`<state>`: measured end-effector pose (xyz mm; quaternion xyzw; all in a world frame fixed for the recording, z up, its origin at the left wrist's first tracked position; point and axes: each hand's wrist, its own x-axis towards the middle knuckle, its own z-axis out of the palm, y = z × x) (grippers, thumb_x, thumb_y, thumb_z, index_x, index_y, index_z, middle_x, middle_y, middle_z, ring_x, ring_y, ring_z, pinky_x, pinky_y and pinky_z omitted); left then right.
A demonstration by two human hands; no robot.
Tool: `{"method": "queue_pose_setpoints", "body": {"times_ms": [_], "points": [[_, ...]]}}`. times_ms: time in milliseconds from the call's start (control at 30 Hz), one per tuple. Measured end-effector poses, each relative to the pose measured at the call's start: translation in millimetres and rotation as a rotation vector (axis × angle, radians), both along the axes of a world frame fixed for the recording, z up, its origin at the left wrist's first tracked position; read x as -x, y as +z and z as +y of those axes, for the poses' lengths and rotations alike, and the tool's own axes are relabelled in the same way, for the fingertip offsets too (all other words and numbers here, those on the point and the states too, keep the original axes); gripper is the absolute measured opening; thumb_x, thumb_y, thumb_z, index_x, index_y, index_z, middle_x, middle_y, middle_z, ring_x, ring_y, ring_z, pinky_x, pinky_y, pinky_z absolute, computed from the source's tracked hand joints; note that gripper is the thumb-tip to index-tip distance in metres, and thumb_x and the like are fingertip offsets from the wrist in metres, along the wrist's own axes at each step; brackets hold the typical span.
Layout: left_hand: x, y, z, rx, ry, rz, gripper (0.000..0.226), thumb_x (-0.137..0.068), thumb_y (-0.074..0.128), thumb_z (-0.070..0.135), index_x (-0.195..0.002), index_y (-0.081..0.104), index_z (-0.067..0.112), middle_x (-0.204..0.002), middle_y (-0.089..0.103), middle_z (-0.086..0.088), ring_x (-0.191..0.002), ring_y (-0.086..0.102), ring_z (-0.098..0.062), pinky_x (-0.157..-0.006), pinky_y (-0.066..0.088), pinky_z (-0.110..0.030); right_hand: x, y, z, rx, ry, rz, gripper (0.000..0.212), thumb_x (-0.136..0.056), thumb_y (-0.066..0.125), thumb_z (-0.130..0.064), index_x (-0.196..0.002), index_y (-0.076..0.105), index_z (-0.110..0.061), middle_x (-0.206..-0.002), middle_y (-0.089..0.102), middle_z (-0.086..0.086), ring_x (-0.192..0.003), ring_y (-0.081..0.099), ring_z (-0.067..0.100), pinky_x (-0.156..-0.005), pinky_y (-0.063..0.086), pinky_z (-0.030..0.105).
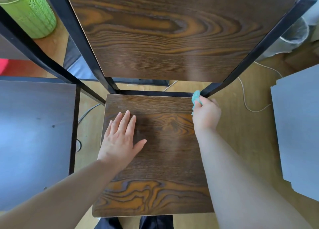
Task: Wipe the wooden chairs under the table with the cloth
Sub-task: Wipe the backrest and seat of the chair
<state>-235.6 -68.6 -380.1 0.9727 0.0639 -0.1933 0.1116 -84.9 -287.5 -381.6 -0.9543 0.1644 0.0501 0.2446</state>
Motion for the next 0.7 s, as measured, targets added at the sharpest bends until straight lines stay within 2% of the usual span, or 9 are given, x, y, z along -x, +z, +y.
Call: {"method": "queue_pose_setpoints", "body": {"times_ms": [100, 300, 533, 700], "points": [[-0.1, -0.2, 2.1, -0.007, 0.009, 0.000, 0.084, -0.093, 0.023, 0.070, -0.159, 0.002, 0.022, -0.167, -0.004, -0.001, -0.153, -0.010, -0.023, -0.123, 0.001, -0.040, 3.4, -1.6, 22.2, -0.005, 0.099, 0.003, 0.032, -0.098, 0.056, -0.017, -0.129, 0.063, -0.013, -0.123, 0.059, 0.005, -0.108, 0.060, 0.021, -0.088, 0.053, 0.030], [7.5, -0.6, 17.7, -0.020, 0.060, 0.012, 0.084, -0.094, 0.029, 0.068, -0.159, 0.007, 0.021, -0.167, 0.000, -0.003, -0.153, -0.008, -0.023, -0.119, -0.005, -0.038, 10.0, 0.6, 78.2, -0.012, 0.236, 0.049, 0.032, -0.099, 0.053, -0.019, -0.131, 0.062, -0.015, -0.127, 0.057, 0.002, -0.108, 0.059, 0.016, -0.079, 0.040, 0.016], [28.8, -1.2, 49.9, -0.004, 0.130, 0.030, 0.084, -0.093, 0.030, 0.069, -0.159, 0.008, 0.021, -0.167, 0.000, -0.002, -0.153, -0.007, -0.024, -0.122, 0.003, -0.042, 24.9, -2.1, 141.5, -0.051, 0.380, 0.086, 0.036, -0.095, 0.060, -0.019, -0.131, 0.061, -0.017, -0.125, 0.056, 0.000, -0.108, 0.059, 0.016, -0.087, 0.050, 0.023], [44.3, -4.6, 60.0, -0.005, 0.150, 0.031, 0.085, -0.092, 0.033, 0.068, -0.159, 0.011, 0.020, -0.167, 0.004, -0.003, -0.153, -0.003, -0.025, -0.124, 0.007, -0.044, 48.6, -6.2, 162.5, -0.035, 0.547, 0.068, 0.032, -0.094, 0.062, -0.018, -0.126, 0.064, -0.017, -0.122, 0.057, 0.002, -0.107, 0.057, 0.018, -0.086, 0.055, 0.028]]}}
